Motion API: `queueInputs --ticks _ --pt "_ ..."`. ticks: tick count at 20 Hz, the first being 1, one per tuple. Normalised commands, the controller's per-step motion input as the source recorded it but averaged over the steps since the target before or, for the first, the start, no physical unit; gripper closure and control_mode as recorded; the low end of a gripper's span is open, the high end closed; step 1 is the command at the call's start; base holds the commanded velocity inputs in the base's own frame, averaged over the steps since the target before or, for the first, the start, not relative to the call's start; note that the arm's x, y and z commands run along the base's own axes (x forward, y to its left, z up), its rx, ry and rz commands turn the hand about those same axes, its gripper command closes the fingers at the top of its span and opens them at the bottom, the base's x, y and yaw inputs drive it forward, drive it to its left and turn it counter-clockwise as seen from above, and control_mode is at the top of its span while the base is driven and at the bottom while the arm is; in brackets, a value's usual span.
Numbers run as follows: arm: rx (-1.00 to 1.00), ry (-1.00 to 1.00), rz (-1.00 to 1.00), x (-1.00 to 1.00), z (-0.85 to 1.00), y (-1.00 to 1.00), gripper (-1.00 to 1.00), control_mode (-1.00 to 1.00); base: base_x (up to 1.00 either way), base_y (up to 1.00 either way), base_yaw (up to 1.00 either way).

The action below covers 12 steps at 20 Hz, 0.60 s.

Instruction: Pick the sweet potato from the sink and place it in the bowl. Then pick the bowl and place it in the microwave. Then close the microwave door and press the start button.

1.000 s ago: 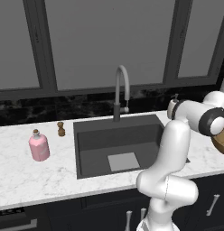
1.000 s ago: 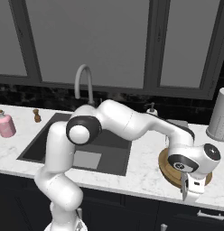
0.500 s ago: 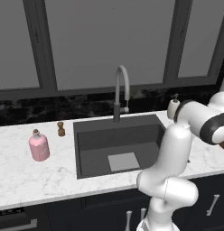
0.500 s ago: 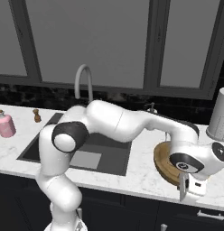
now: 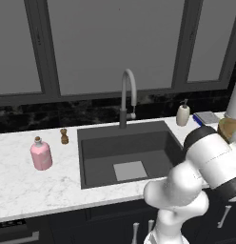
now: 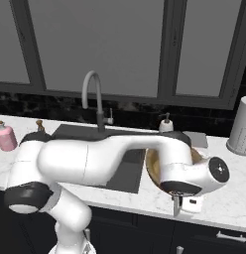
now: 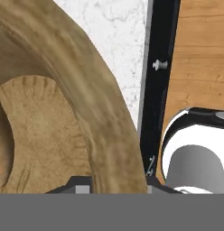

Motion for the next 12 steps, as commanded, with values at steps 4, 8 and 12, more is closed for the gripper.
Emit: queueInputs --ticks 4,8,12 --pt "-0.11 -0.07 -0.01 -0.25 0.57 1.00 1.00 -1.00 0.00 0.00 0.00" --pt "-0.11 0.06 0.00 -0.30 0.77 1.00 1.00 -1.00 0.00 0.00 0.00" --pt "-0.13 0.21 0.00 -0.27 0.88 1.00 1.00 -1.00 0.00 0.00 0.00"
